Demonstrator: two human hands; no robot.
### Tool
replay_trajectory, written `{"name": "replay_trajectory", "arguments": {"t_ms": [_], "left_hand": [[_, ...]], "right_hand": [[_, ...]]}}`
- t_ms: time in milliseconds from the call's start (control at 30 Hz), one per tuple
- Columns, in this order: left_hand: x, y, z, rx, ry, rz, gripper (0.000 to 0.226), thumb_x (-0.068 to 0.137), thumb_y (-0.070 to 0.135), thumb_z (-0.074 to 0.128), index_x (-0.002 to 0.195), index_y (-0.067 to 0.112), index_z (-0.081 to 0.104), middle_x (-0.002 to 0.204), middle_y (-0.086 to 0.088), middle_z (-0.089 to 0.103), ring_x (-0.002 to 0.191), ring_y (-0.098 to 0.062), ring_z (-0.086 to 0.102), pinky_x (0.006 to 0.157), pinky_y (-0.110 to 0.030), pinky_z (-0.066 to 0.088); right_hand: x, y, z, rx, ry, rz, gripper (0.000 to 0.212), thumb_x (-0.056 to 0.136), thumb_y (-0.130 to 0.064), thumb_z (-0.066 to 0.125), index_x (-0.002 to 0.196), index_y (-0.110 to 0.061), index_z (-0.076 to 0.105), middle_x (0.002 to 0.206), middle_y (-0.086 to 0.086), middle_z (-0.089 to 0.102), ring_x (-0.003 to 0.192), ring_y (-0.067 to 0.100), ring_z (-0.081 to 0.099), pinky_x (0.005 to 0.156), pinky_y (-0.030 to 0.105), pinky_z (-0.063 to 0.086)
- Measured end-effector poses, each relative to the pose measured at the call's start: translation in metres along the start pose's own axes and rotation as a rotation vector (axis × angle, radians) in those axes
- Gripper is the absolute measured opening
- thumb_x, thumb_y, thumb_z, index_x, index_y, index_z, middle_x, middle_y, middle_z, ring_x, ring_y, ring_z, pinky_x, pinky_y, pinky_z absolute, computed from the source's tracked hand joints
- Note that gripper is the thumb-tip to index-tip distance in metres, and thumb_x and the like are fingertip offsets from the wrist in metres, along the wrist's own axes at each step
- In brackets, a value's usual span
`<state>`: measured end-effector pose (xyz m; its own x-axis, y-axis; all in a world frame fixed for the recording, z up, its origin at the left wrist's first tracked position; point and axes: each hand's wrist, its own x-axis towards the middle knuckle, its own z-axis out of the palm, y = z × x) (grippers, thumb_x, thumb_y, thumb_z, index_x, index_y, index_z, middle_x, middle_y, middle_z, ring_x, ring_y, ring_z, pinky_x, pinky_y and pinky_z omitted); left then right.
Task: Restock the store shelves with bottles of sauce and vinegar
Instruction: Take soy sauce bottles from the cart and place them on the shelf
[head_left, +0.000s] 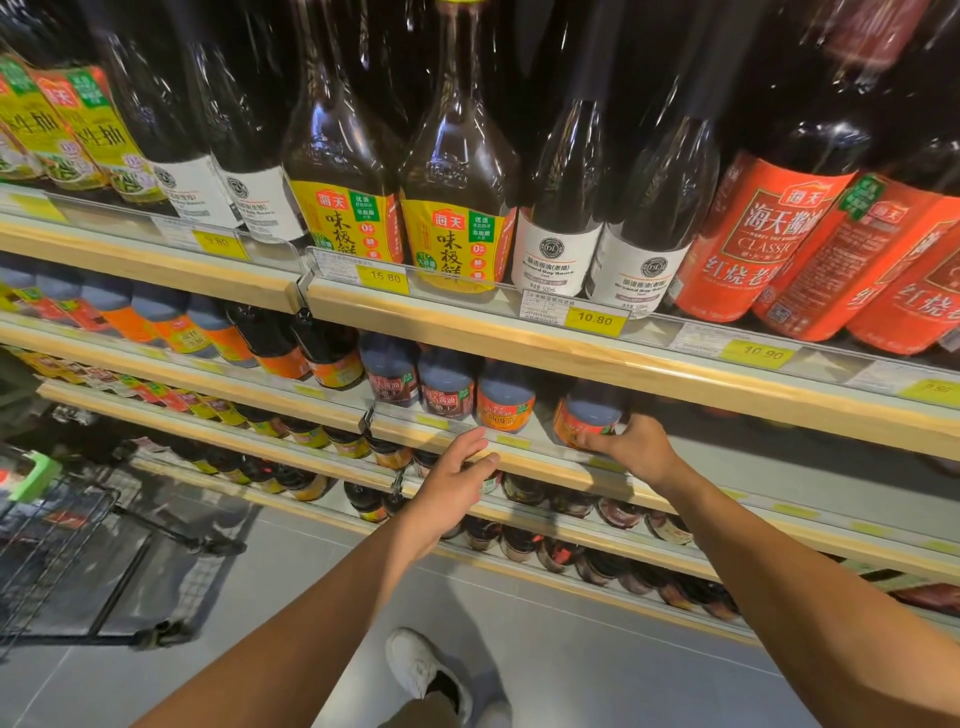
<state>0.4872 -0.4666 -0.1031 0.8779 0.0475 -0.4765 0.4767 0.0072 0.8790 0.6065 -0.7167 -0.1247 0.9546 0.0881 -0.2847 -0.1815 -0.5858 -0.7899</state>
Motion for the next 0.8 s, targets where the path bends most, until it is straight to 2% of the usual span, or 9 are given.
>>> {"name": "replay_trajectory", "arguments": {"t_ms": [67,167,233,400,533,633,800], "left_hand": [[-0.002,-0.003,-0.002,0.002,0.006,-0.008,0.048,0.107,0.024,0.054,0.153,0.031,0.041,0.157,0.006,0.043,0.140,-0.018,0.047,0.116,-0.047,0.042],[-0.006,-0.009,-0.006,0.026,0.007,-0.003,0.050,0.107,0.027,0.055,0.154,0.032,0.039,0.155,0.008,0.044,0.138,-0.017,0.049,0.114,-0.046,0.044],[-0.008,-0.013,-0.009,0.028,0.009,-0.006,0.050,0.107,0.027,0.055,0.154,0.032,0.039,0.155,0.008,0.044,0.138,-0.016,0.049,0.115,-0.046,0.044],[-0.012,-0.021,-0.018,0.014,0.027,-0.013,0.040,0.110,0.027,0.047,0.148,0.037,0.044,0.154,0.010,0.045,0.136,-0.013,0.051,0.113,-0.044,0.045],[-0.015,-0.024,-0.022,0.015,0.034,-0.014,0.037,0.109,0.031,0.049,0.145,0.040,0.046,0.152,0.012,0.046,0.135,-0.012,0.052,0.112,-0.044,0.045],[-0.017,-0.024,-0.022,0.017,0.031,-0.011,0.039,0.109,0.030,0.049,0.147,0.038,0.045,0.153,0.011,0.045,0.135,-0.014,0.052,0.113,-0.045,0.045],[-0.025,-0.019,-0.017,0.036,0.034,0.031,0.043,0.109,0.030,0.049,0.151,0.034,0.042,0.153,0.009,0.046,0.124,-0.006,0.057,0.104,-0.038,0.048]], "right_hand": [[0.001,-0.002,0.002,-0.015,-0.017,-0.008,0.053,0.073,-0.020,0.092,0.119,-0.006,0.071,0.105,0.000,0.069,0.085,0.001,0.063,0.067,0.001,0.045],[0.004,-0.007,0.008,-0.030,-0.040,-0.011,0.056,0.073,-0.021,0.092,0.122,-0.007,0.069,0.109,0.001,0.068,0.098,0.013,0.063,0.084,0.020,0.047],[0.007,-0.011,0.014,-0.038,-0.058,-0.013,0.056,0.074,-0.021,0.092,0.123,-0.007,0.069,0.110,0.001,0.068,0.101,0.015,0.062,0.089,0.025,0.046],[0.010,-0.018,0.025,0.003,-0.081,0.002,0.052,0.077,-0.014,0.089,0.124,-0.005,0.069,0.120,0.008,0.070,0.103,0.015,0.061,0.093,0.026,0.046],[0.006,-0.023,0.024,0.050,-0.092,0.005,0.055,0.076,-0.011,0.090,0.125,-0.004,0.067,0.122,0.009,0.070,0.102,0.016,0.063,0.092,0.026,0.047],[-0.003,-0.027,0.023,0.094,-0.107,-0.011,0.059,0.075,-0.011,0.090,0.127,-0.005,0.064,0.124,0.007,0.069,0.095,0.010,0.064,0.089,0.024,0.046],[-0.023,-0.023,0.014,0.100,-0.047,-0.045,0.069,0.077,-0.018,0.089,0.135,-0.005,0.055,0.134,0.009,0.063,0.121,0.020,0.058,0.098,0.031,0.045]]}}
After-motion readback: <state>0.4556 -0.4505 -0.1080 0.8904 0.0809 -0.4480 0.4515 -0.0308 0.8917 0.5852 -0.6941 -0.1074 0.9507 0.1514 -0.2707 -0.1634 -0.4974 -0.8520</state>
